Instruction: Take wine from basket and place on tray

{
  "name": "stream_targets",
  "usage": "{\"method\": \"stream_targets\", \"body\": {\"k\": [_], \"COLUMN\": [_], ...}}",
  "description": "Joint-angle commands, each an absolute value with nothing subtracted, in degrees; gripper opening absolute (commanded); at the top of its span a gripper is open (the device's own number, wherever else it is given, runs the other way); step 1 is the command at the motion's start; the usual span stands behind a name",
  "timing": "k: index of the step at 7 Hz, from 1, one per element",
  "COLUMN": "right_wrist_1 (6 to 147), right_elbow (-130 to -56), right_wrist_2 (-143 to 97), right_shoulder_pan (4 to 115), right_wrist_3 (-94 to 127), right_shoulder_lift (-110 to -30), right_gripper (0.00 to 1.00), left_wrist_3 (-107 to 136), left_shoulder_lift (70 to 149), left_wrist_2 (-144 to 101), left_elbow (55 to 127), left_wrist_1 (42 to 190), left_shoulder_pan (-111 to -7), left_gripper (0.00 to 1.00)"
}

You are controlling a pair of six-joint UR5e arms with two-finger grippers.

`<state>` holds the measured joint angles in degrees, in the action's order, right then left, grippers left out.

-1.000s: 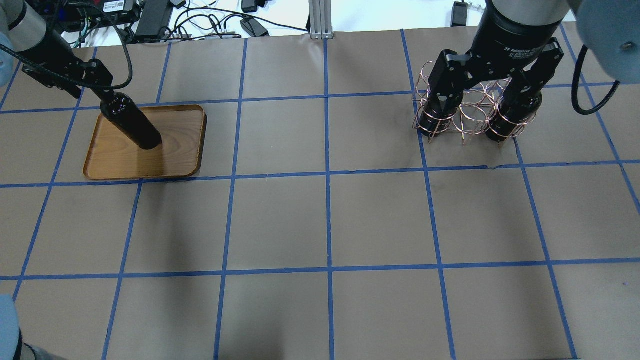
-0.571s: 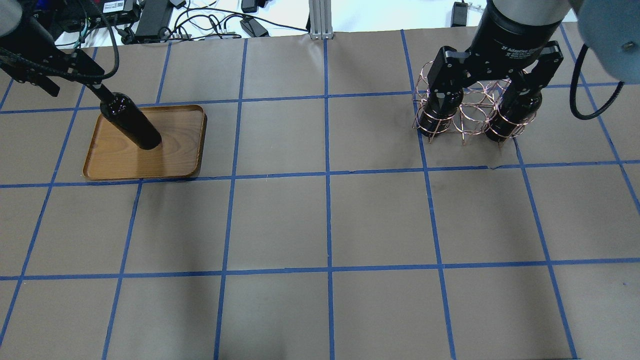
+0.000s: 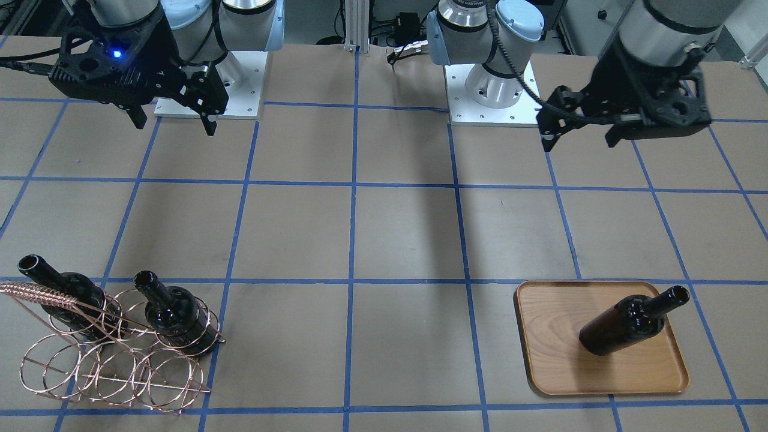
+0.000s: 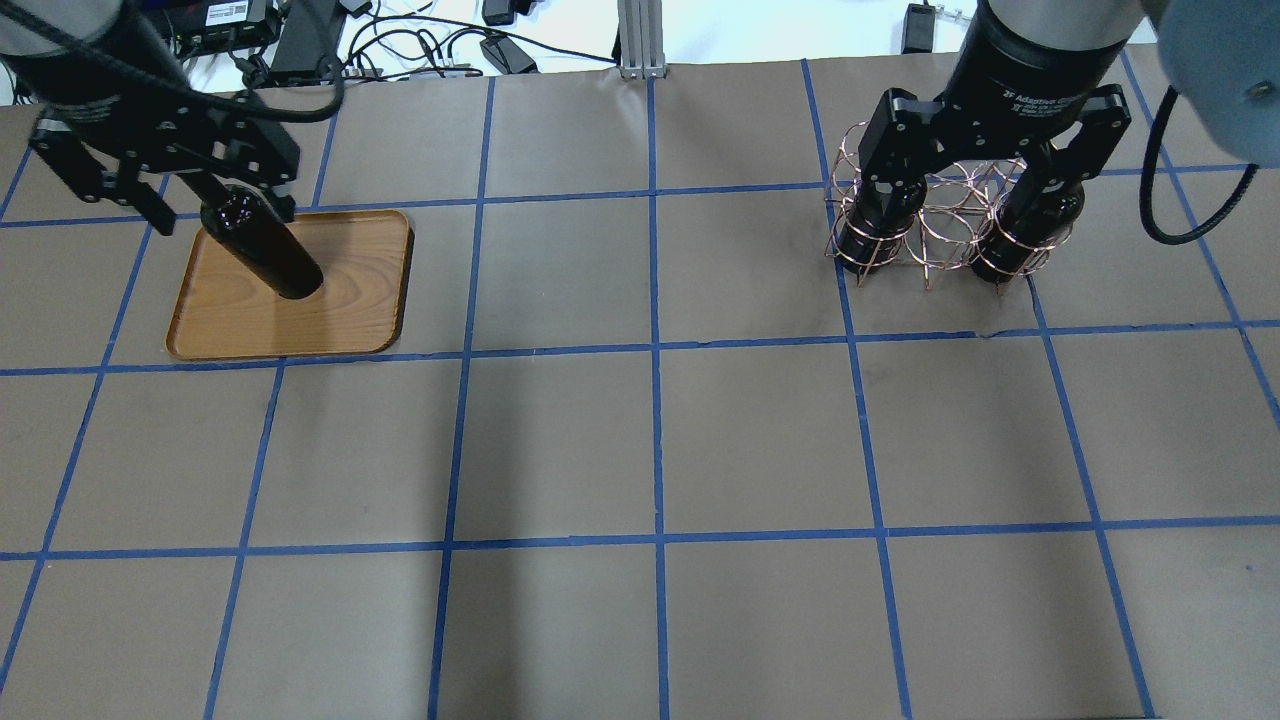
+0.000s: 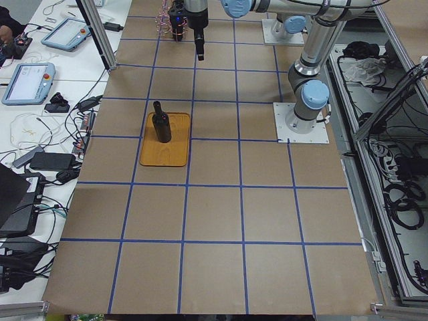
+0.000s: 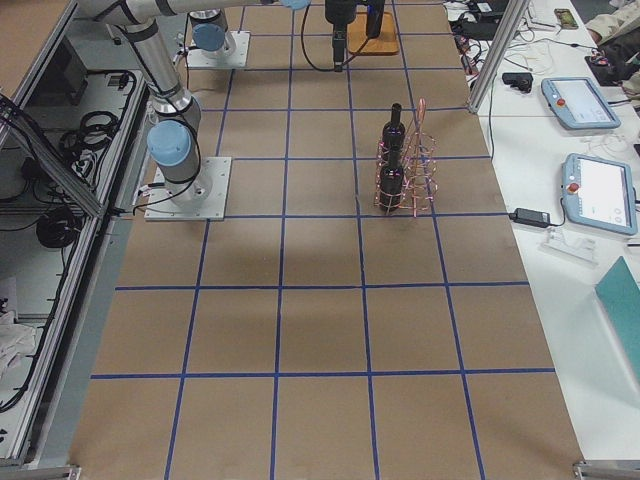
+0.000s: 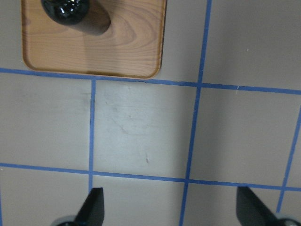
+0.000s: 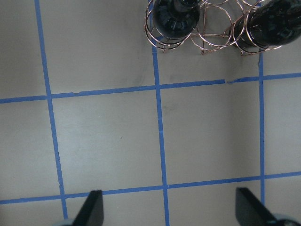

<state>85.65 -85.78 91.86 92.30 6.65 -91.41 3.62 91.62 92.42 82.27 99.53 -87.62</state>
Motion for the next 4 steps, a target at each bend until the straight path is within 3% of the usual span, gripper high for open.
{"method": "stream_targets", "body": {"k": [1, 4], "right_wrist_1": [85.43, 85.34], "right_elbow": [-85.78, -85.78], "right_wrist_2": [92.02, 92.11], "right_shoulder_pan": [92.29, 92.2], "right_wrist_3": [6.59, 6.59], "right_shoulder_lift": [-91.58, -91.67], "right_gripper": [1.0, 1.0], "left_wrist_3": [8.7, 3.69], "left_shoulder_lift": [92.11, 92.55], "left_wrist_2": [92.81, 91.94], "left_elbow": [84.28, 82.45], "left_wrist_1": [93.56, 88.63], "left_shoulder_pan": [-95.96, -94.22], "left_gripper": [1.0, 1.0]}}
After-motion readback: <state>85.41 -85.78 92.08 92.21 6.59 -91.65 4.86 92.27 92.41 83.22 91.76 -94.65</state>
